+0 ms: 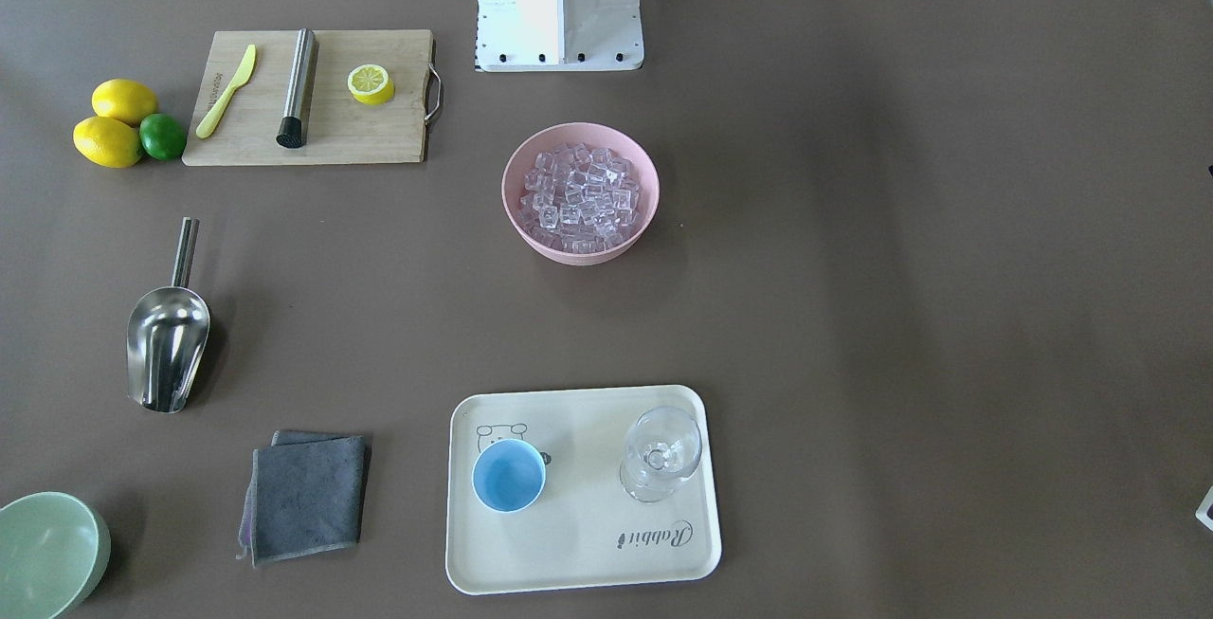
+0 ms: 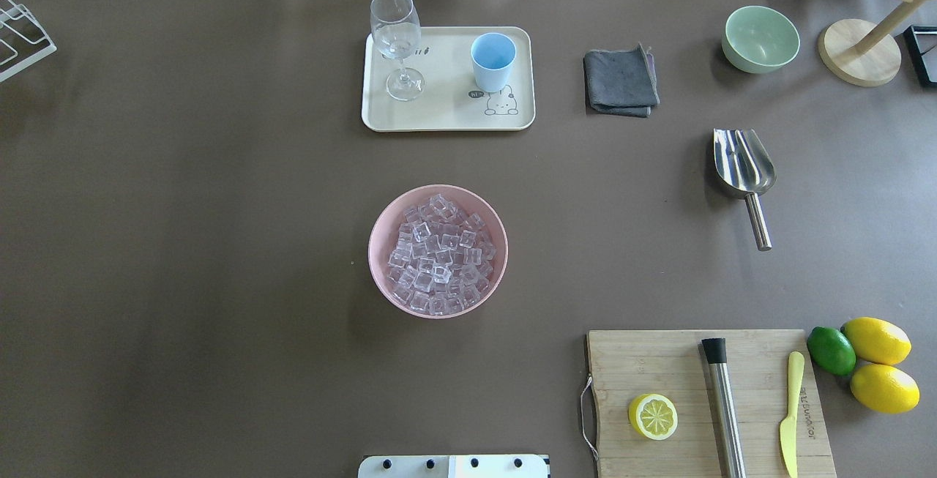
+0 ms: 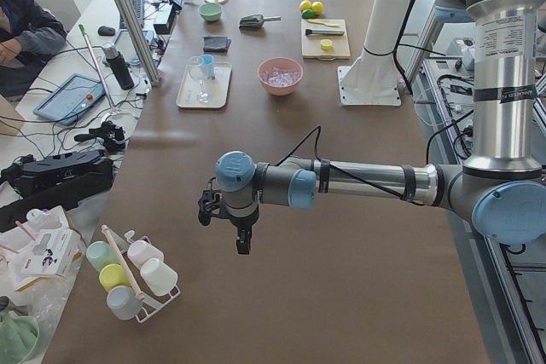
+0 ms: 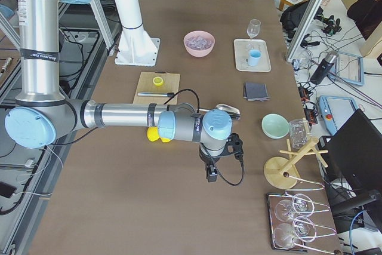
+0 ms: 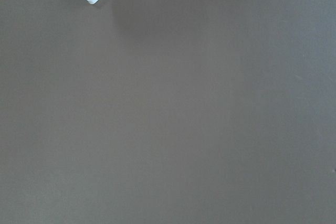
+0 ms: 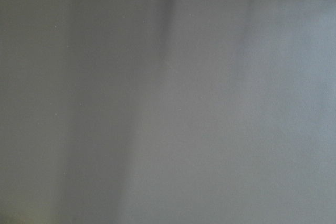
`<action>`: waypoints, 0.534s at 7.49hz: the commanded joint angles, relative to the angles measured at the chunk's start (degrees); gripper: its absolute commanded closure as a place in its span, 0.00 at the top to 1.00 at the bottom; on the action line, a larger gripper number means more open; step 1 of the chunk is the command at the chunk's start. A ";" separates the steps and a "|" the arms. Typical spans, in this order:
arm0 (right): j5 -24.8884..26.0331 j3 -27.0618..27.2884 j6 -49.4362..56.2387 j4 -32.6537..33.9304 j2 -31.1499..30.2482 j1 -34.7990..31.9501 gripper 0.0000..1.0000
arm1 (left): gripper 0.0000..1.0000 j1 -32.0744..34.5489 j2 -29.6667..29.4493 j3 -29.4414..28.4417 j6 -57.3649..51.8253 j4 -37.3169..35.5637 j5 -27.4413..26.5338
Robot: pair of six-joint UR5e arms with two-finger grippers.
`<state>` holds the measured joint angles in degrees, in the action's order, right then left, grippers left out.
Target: Put ice in cup with scoop
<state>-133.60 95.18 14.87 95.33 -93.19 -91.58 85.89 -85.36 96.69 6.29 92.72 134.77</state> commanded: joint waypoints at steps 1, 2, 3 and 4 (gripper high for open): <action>-1.30 -0.78 -3.06 -1.36 0.82 3.48 1.00 | 0.98 0.24 -0.07 0.17 0.13 0.00 -0.03; -3.22 -0.70 -10.05 -4.68 0.73 5.60 1.00 | 0.98 -0.10 -0.15 0.34 0.04 0.00 -0.03; -3.94 -0.52 -16.56 -8.37 0.64 8.49 1.00 | 0.98 -0.11 -0.15 0.34 0.04 0.09 0.23; -3.95 -0.43 -23.41 -12.50 0.55 11.13 1.00 | 0.98 -0.11 -0.50 0.25 -0.05 0.18 0.41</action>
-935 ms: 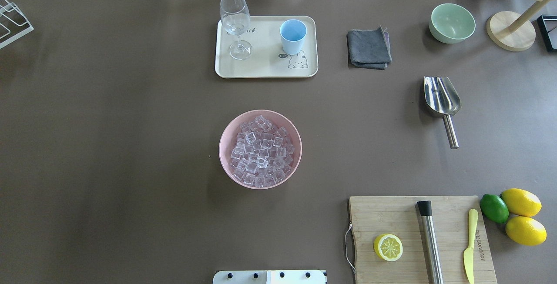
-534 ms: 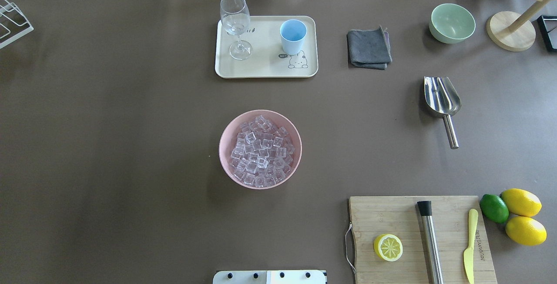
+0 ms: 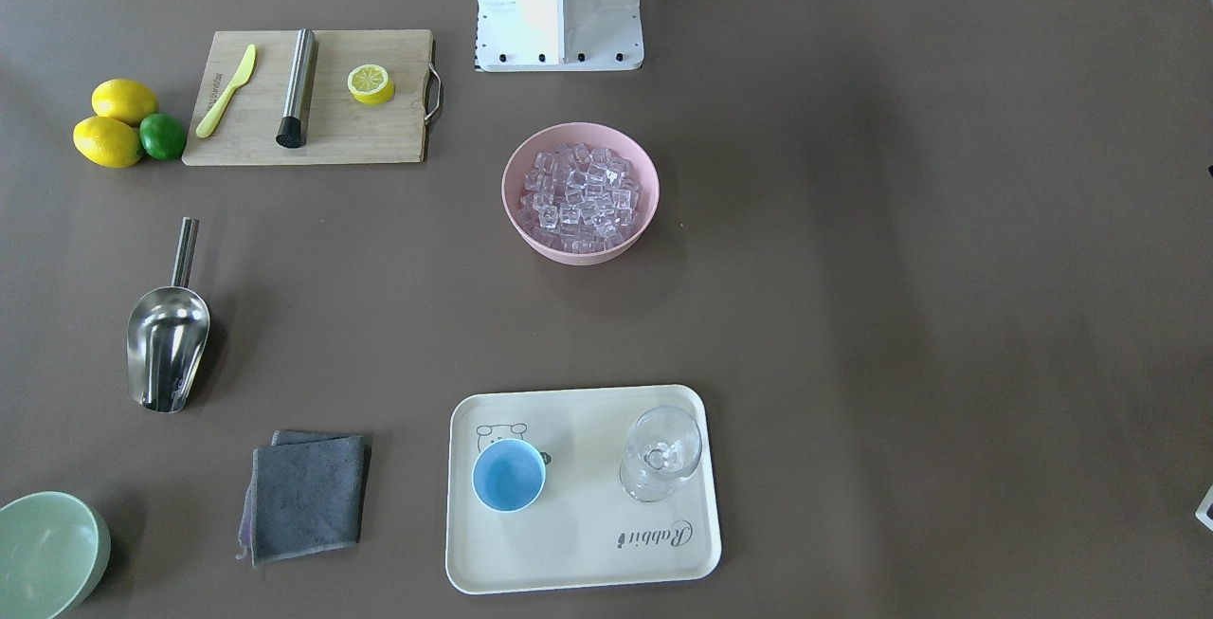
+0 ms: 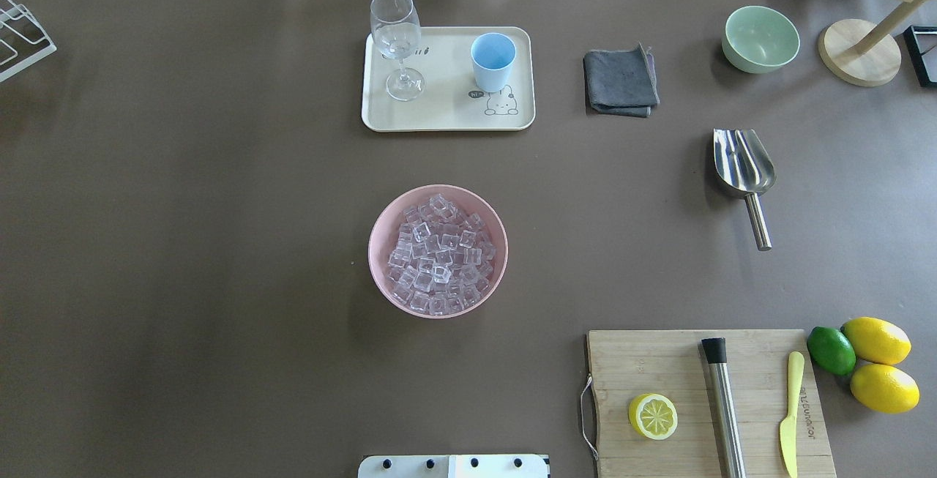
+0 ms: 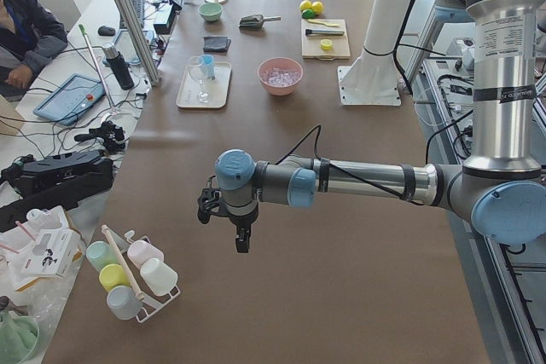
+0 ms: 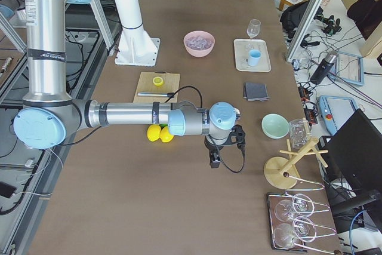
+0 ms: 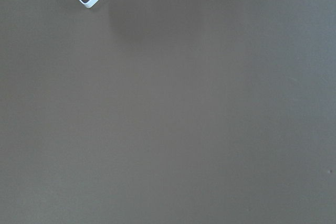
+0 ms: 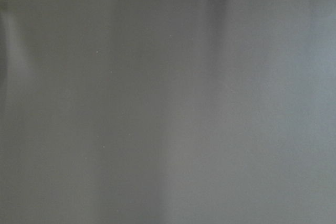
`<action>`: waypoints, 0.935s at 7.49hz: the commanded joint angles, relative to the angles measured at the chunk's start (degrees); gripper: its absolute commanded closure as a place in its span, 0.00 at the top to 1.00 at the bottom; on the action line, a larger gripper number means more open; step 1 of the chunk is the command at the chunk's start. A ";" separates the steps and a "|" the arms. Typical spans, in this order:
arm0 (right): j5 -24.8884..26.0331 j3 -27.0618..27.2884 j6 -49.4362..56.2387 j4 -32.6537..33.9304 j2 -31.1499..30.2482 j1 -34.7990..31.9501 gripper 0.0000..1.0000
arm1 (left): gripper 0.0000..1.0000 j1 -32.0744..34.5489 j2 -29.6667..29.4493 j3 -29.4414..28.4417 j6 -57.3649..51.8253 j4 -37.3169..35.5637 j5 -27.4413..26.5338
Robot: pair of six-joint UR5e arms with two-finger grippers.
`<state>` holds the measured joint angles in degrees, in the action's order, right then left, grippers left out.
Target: Put ice in cup with scoop
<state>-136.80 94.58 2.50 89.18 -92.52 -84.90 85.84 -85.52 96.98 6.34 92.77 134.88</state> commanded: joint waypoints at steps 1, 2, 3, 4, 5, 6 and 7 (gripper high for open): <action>-0.75 0.52 -17.21 -12.04 -0.03 7.79 1.00 | 0.98 -1.11 -1.22 -0.04 -0.44 0.21 0.29; 0.21 3.39 -24.05 -14.01 -0.20 11.13 1.00 | 0.98 -3.20 -2.36 0.05 -0.53 0.39 0.38; -0.22 5.16 -28.56 -14.03 0.06 13.42 1.00 | 0.98 -4.97 -2.98 0.40 -0.45 0.56 0.47; -0.14 7.70 -33.04 -14.12 0.06 15.88 1.00 | 0.98 -6.46 -4.73 0.06 -0.53 0.56 2.21; 0.30 9.12 -36.48 -14.12 0.23 17.91 1.00 | 0.98 -8.83 -5.79 -0.04 -0.54 0.65 3.88; 1.35 9.31 -39.91 -13.86 2.32 20.10 1.00 | 0.98 -11.55 -8.41 -0.04 -0.62 1.17 3.98; 3.88 9.13 -42.21 -13.77 4.08 22.91 1.00 | 0.98 -14.10 -9.31 0.22 -0.62 2.40 3.99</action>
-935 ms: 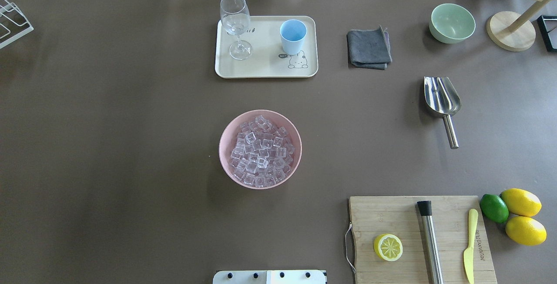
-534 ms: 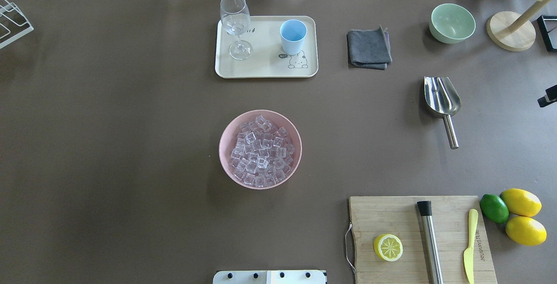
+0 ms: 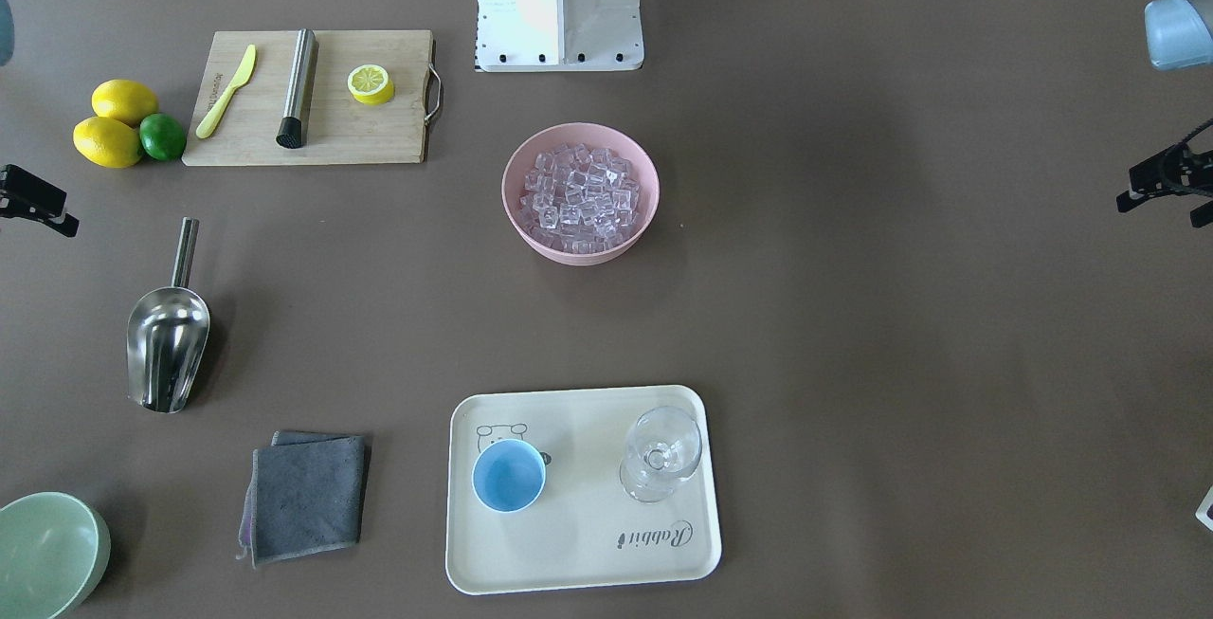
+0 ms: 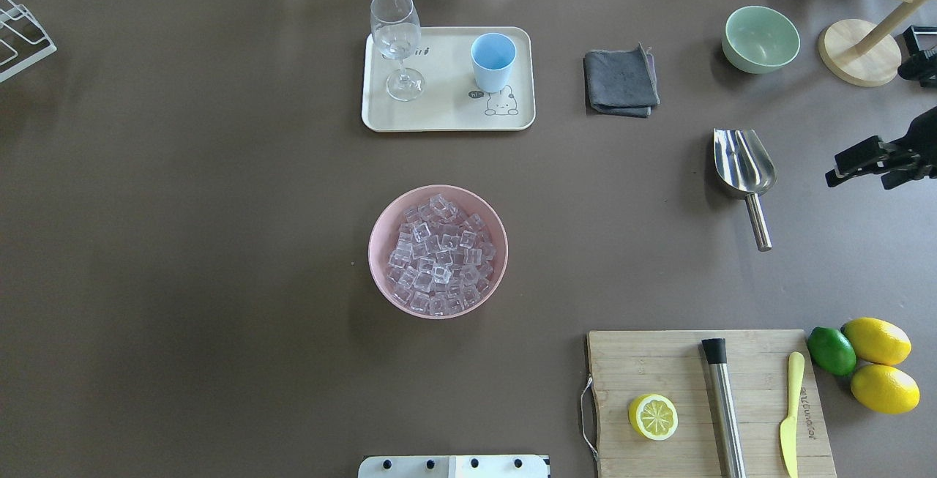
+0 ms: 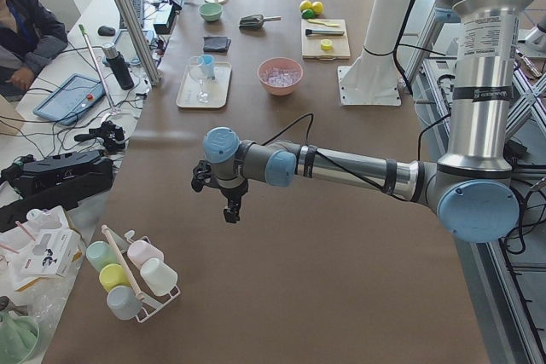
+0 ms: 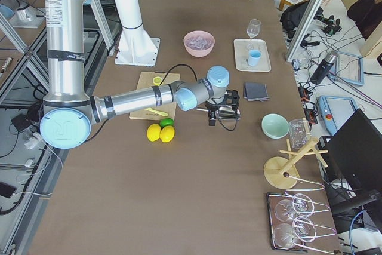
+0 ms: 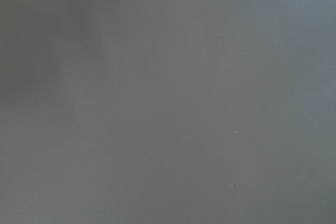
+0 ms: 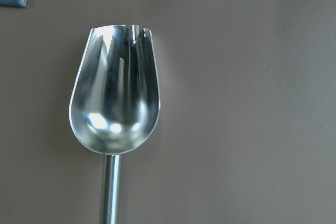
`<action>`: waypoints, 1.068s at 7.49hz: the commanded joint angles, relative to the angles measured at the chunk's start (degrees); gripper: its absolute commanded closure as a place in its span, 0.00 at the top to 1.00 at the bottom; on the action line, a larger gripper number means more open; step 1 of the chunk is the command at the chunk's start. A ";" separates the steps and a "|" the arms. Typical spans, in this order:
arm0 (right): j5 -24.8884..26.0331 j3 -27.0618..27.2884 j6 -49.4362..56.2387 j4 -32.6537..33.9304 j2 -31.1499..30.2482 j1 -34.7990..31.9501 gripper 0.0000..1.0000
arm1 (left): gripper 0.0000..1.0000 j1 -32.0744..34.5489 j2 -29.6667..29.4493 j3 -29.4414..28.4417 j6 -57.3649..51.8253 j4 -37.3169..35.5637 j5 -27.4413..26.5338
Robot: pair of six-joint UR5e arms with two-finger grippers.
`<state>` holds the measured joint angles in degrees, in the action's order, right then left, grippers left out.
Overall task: Put ice in cup with scoop
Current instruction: 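Grasp the metal scoop handle with right gripper while left gripper nears bowl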
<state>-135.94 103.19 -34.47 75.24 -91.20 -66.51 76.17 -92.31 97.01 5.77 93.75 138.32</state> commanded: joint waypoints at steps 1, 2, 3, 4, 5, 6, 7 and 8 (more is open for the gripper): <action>5.66 0.43 -5.35 0.26 3.65 7.25 1.00 | 0.98 -7.58 -3.65 -0.32 0.03 5.17 0.55; 6.65 -0.27 -5.35 0.26 4.35 9.71 1.00 | 0.98 -11.09 -4.19 -0.42 0.30 12.00 0.46; 7.09 -1.58 -5.35 0.09 4.80 11.30 1.00 | 0.98 -13.74 -4.28 -0.50 0.65 15.64 0.20; 7.18 -2.72 -5.61 -0.09 4.80 13.14 1.00 | 0.98 -15.24 -5.06 -0.16 0.56 16.11 0.46; 7.36 -4.65 -8.83 -0.53 4.80 14.03 1.00 | 0.98 -16.30 -5.42 0.37 0.48 16.11 2.02; 7.36 -6.49 -9.56 -0.44 6.28 14.39 1.00 | 0.98 -16.14 -5.25 0.03 0.56 16.11 5.69; 7.62 -7.47 -9.92 -0.36 7.43 15.00 1.00 | 0.98 -16.05 -5.34 0.28 0.39 16.20 5.99; 7.71 -8.00 -10.01 -0.44 7.61 15.18 1.00 | 0.98 -15.96 -5.16 0.20 0.91 19.16 6.08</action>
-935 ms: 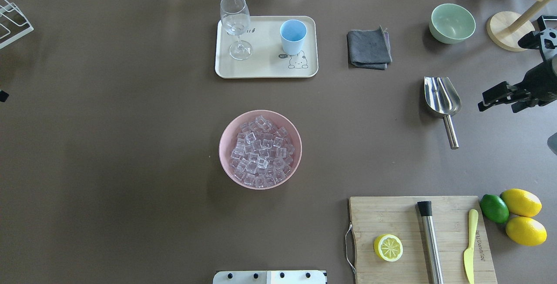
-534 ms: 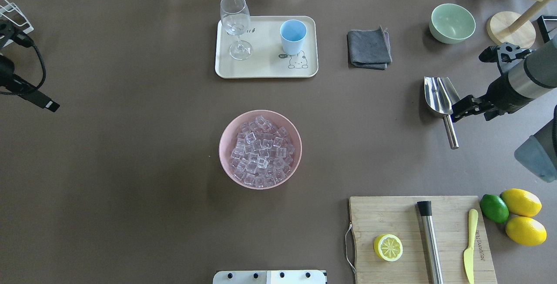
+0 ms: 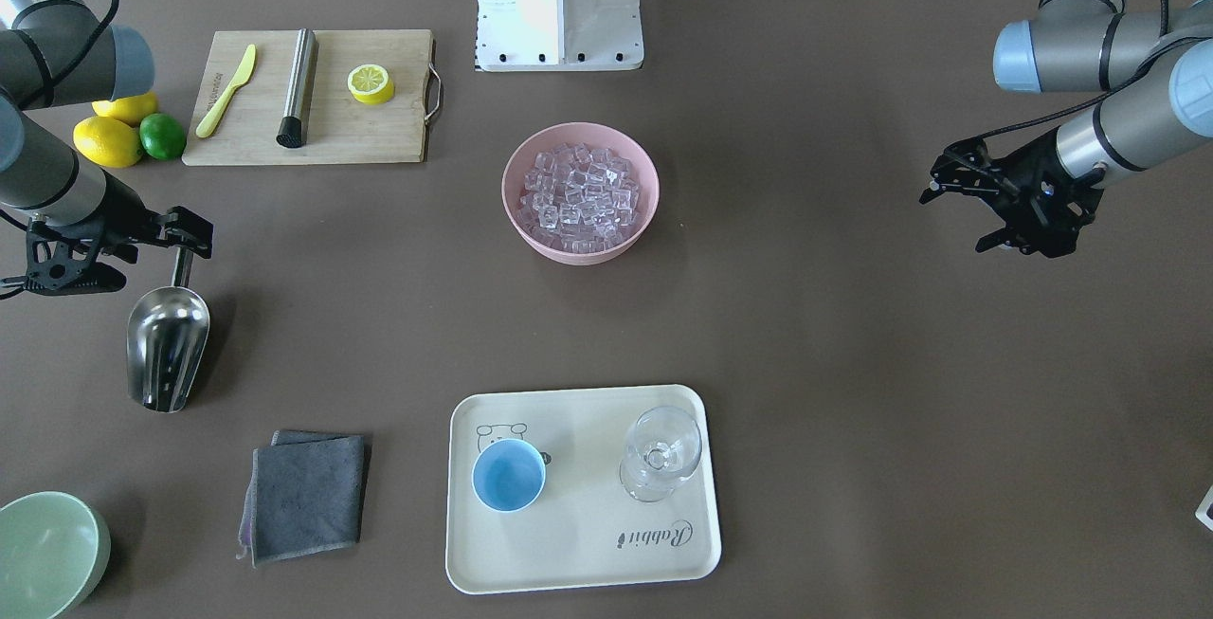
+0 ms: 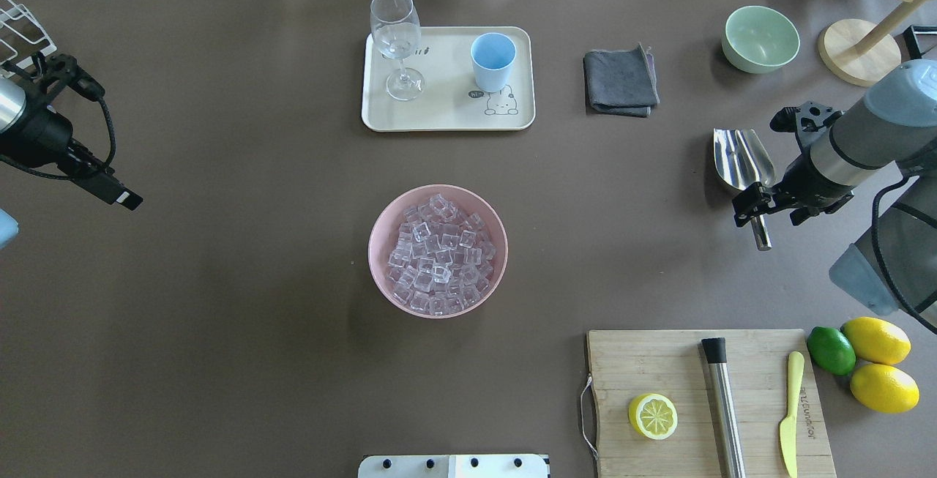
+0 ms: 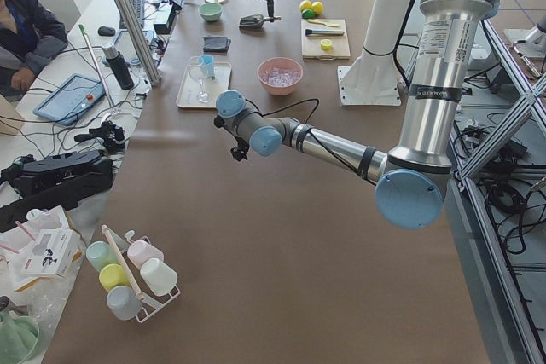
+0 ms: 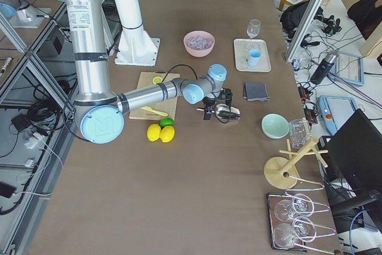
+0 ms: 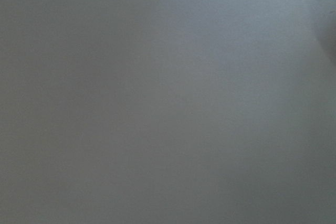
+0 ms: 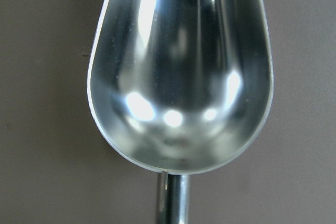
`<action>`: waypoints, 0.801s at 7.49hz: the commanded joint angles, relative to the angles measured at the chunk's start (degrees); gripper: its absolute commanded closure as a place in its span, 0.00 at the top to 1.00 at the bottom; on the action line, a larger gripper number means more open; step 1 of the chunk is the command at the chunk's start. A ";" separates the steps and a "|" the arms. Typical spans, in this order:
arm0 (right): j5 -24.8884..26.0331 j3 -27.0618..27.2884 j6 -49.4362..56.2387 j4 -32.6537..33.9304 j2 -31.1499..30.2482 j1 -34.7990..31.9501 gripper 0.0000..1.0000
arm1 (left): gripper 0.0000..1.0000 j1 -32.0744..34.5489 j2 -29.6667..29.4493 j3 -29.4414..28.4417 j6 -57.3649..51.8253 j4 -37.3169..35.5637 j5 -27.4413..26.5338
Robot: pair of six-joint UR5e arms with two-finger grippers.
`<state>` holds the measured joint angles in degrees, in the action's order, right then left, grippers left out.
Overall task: Put ice in cup with scoop
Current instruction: 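Grasp the metal scoop handle with right gripper while left gripper nears bowl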
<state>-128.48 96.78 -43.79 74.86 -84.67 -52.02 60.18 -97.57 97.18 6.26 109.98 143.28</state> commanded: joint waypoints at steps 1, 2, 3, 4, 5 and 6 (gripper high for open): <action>0.25 -1.59 -0.86 -0.06 1.17 0.70 0.99 | 0.98 -0.50 -0.07 -1.28 -0.36 5.57 1.04; 0.16 -1.77 -1.03 0.03 1.17 0.78 0.92 | 0.98 -2.25 -0.16 -1.73 -0.46 9.68 0.77; 0.07 -1.51 -1.47 0.03 1.17 0.78 0.69 | 0.98 -4.18 -0.42 -1.82 -0.46 12.77 0.60; -0.10 -1.42 -1.47 0.46 1.78 0.78 0.57 | 0.98 -6.11 -0.86 -1.91 -0.55 15.24 0.60; -0.19 -1.50 -1.82 0.64 2.31 0.78 0.40 | 0.98 -7.26 -0.86 -2.09 -0.46 19.78 0.51; -0.19 -1.59 -1.82 0.64 2.23 0.78 0.12 | 0.98 -10.15 -0.95 -2.09 -0.29 23.40 0.07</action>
<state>-128.58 95.27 -45.40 75.31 -82.75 -51.25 53.89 -98.33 95.23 5.79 126.88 143.83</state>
